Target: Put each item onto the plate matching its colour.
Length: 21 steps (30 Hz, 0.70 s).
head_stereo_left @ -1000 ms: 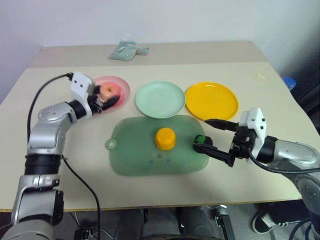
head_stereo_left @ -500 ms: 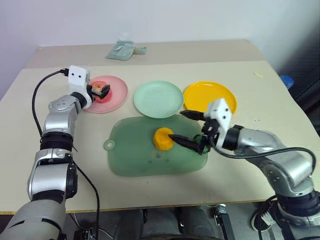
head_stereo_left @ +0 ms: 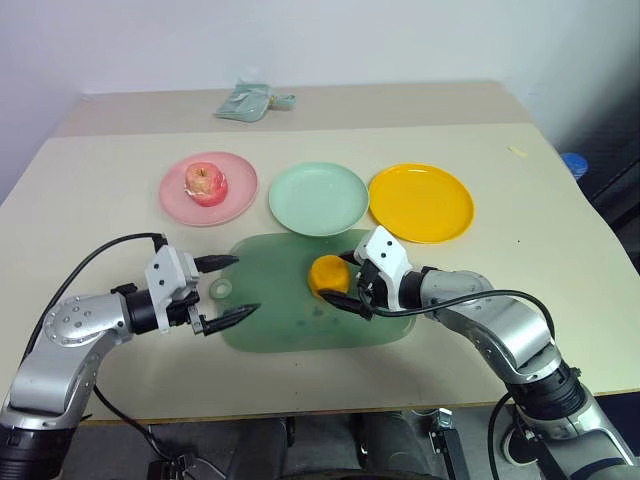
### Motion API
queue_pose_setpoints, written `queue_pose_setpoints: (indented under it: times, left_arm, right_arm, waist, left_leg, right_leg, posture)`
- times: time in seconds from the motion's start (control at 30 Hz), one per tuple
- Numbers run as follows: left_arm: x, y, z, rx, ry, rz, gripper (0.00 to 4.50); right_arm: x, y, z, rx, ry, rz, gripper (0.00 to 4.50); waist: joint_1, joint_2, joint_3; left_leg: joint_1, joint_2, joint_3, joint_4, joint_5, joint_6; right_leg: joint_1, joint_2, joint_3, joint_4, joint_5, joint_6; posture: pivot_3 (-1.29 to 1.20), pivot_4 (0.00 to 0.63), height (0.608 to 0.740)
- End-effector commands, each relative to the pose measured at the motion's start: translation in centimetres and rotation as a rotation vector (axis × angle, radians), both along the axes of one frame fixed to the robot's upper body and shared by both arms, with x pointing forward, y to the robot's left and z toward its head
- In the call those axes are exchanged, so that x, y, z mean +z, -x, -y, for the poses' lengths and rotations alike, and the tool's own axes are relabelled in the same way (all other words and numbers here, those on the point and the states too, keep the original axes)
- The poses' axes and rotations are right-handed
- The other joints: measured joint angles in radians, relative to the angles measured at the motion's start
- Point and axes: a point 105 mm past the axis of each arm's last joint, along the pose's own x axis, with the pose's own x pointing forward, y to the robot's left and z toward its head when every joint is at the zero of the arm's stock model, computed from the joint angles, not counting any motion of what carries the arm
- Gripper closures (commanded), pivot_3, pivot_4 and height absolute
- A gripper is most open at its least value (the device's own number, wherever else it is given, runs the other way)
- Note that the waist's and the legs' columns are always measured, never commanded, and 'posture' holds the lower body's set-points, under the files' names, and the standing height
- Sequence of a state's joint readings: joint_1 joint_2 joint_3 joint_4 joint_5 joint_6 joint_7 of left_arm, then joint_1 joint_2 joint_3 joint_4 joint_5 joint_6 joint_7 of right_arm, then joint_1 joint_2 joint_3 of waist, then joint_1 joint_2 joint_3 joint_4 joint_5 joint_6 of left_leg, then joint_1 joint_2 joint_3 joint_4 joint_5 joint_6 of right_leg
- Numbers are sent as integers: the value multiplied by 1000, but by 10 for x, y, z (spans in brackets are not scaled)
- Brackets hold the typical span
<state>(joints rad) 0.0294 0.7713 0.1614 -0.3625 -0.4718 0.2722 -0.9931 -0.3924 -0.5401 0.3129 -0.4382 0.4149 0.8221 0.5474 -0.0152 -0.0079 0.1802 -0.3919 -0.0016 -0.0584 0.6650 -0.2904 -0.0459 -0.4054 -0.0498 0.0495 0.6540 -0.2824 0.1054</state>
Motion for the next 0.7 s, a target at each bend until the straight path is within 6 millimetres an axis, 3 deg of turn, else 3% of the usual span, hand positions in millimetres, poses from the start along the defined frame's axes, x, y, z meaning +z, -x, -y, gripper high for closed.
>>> queue_pose_setpoints:
  times: [0.03,0.13,0.23,0.33,0.43,0.5,0.63,0.7]
  left_arm:
    - [-4,13,8,-36,-25,0,0]
    - [-7,24,17,-58,-9,-10,0]
    - [-10,32,27,-93,6,-15,0]
    - [-13,38,35,-116,17,-19,0]
    - [-15,39,41,-130,21,-16,0]
    - [-14,37,43,-127,30,-7,0]
    - [-11,32,42,-96,46,18,0]
    - [-6,28,38,-57,74,32,0]
  right_arm:
    - [11,-3,-7,7,-23,37,1325]
    - [45,-22,6,-95,-109,121,1473]
    - [66,-50,37,-285,-145,161,1473]
    - [64,-80,79,-505,-101,170,1473]
    - [55,-99,107,-641,-61,166,1473]
    - [52,-106,113,-667,-55,165,1473]
    - [66,-104,105,-595,-101,229,43]
    - [78,-94,101,-507,-110,294,43]
  waist:
    - [-2,0,0]
    - [-3,0,0]
    - [1,0,0]
    - [5,0,0]
    - [0,1,0]
    - [-3,1,1]
    - [-8,3,1]
    - [-6,3,1]
  left_leg:
    - [0,0,0,0,0,0]
    - [0,0,0,0,0,0]
    - [0,0,0,0,0,0]
    - [0,-1,0,0,0,0]
    - [0,-1,1,-1,0,0]
    - [0,-1,1,-1,0,0]
    - [0,-1,3,-2,0,0]
    - [0,-1,3,-2,0,0]
  right_leg:
    - [0,1,0,0,0,0]
    - [0,2,0,0,0,0]
    - [0,1,0,0,0,0]
    - [0,1,0,0,0,0]
    - [0,1,0,-1,0,0]
    - [0,2,1,0,0,0]
    - [-2,3,2,0,0,0]
    - [-2,3,2,0,0,0]
  posture:
    - [0,150,740]
    - [0,150,740]
    - [0,150,740]
    - [0,150,740]
    - [0,150,740]
    - [0,150,740]
    - [0,150,740]
    - [0,150,740]
